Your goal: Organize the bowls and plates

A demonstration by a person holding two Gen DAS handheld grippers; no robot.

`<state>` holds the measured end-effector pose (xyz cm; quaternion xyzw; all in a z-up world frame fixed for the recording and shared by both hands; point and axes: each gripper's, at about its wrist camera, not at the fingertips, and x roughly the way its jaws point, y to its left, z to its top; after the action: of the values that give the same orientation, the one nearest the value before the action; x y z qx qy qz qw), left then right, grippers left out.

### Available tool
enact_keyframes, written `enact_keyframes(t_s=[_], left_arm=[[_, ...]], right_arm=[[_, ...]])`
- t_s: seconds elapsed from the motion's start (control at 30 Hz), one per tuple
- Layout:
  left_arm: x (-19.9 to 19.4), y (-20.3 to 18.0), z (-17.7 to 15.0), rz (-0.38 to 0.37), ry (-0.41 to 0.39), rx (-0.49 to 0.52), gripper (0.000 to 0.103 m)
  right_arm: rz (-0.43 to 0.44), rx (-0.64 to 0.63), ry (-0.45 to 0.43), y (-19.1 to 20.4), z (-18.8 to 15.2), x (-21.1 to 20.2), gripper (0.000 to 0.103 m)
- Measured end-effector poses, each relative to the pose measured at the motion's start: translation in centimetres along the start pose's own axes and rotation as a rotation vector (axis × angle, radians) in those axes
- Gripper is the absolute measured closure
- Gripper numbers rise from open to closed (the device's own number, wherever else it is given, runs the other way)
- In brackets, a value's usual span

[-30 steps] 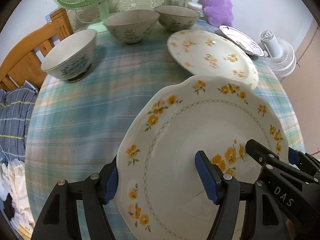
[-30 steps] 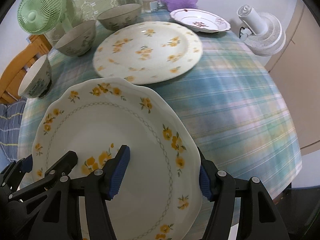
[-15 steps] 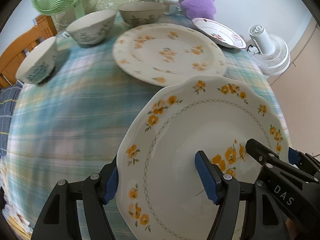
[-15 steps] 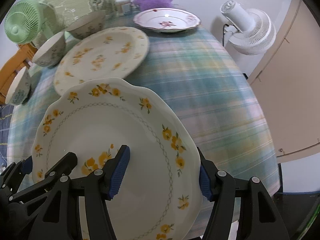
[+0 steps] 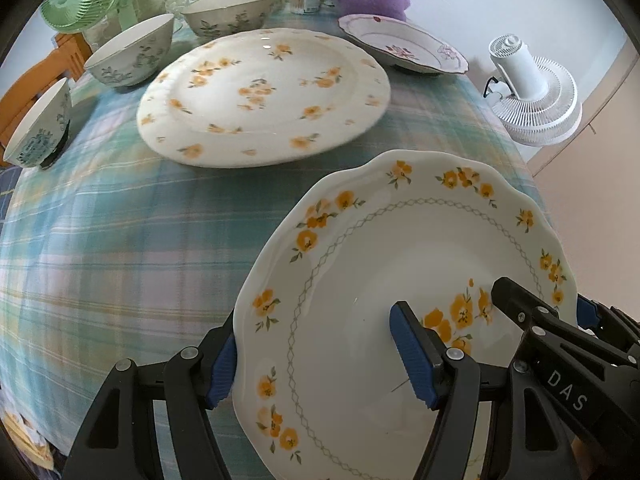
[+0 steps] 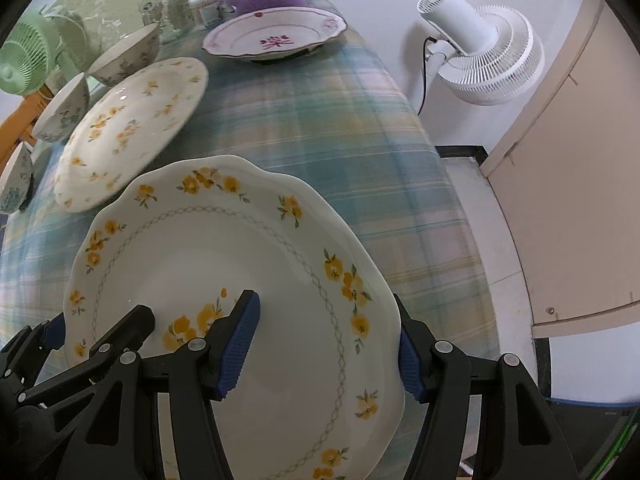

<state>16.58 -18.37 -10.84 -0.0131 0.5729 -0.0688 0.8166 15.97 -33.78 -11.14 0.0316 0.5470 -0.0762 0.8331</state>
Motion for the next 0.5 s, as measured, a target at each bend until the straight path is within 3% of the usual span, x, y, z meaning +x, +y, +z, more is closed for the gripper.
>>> enact_keyframes(t_s=[0.5], left_arm=[[0.9, -1.6, 0.7, 0.062, -0.028, -0.022, 0.033]], right_arm=[[0.043, -0.017, -0.002, -2.0, 1.4, 1.3, 0.037]])
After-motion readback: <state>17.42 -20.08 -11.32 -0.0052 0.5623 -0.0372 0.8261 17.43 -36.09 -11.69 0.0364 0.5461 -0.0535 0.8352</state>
